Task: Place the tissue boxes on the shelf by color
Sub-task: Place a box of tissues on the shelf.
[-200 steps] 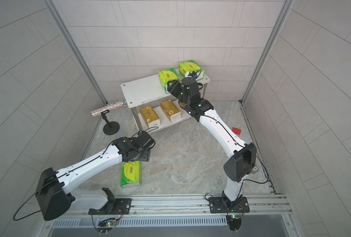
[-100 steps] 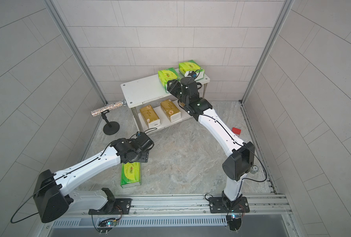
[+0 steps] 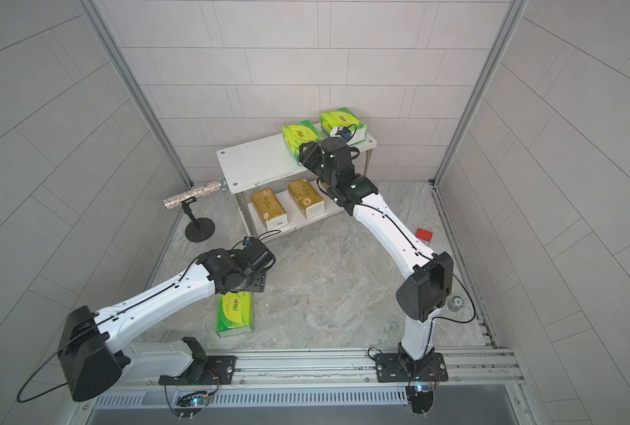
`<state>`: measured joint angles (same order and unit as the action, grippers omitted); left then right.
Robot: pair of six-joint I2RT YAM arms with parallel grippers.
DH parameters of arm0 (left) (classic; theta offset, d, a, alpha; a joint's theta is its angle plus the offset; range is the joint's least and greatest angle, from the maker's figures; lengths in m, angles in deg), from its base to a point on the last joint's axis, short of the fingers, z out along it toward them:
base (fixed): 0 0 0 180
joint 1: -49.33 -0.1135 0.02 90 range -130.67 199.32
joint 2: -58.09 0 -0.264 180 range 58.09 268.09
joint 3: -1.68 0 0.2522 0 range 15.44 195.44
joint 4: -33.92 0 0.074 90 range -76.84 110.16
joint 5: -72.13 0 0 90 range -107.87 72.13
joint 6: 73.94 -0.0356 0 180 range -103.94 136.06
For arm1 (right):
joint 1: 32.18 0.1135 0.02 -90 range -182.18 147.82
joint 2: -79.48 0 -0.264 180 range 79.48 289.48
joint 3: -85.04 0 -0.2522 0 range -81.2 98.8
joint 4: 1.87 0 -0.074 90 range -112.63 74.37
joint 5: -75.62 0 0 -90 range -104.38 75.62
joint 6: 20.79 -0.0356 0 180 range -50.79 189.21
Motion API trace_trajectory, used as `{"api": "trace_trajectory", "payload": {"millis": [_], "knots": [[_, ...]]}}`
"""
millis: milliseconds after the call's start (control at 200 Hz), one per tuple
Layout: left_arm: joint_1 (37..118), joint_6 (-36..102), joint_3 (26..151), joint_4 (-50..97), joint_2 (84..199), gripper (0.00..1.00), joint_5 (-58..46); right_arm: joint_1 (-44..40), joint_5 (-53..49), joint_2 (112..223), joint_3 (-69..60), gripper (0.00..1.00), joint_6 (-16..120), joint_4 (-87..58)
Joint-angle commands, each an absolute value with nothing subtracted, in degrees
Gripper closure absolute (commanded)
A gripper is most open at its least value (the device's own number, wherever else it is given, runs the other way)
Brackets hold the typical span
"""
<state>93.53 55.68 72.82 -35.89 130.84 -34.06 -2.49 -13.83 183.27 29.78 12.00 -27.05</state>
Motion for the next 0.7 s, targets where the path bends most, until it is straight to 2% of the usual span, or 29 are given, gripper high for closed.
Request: {"api": "trace_trajectory", "payload": {"millis": [0,695], "knots": [[93.3,56.4,71.8,-37.3,129.6,0.24,-35.5,-1.5,-14.2,184.0,31.0,0.39,12.5,-27.8],[93.1,56.9,71.1,-37.3,128.2,0.24,-36.7,-2.1,-15.5,186.5,33.3,0.39,12.5,-28.4]]}}
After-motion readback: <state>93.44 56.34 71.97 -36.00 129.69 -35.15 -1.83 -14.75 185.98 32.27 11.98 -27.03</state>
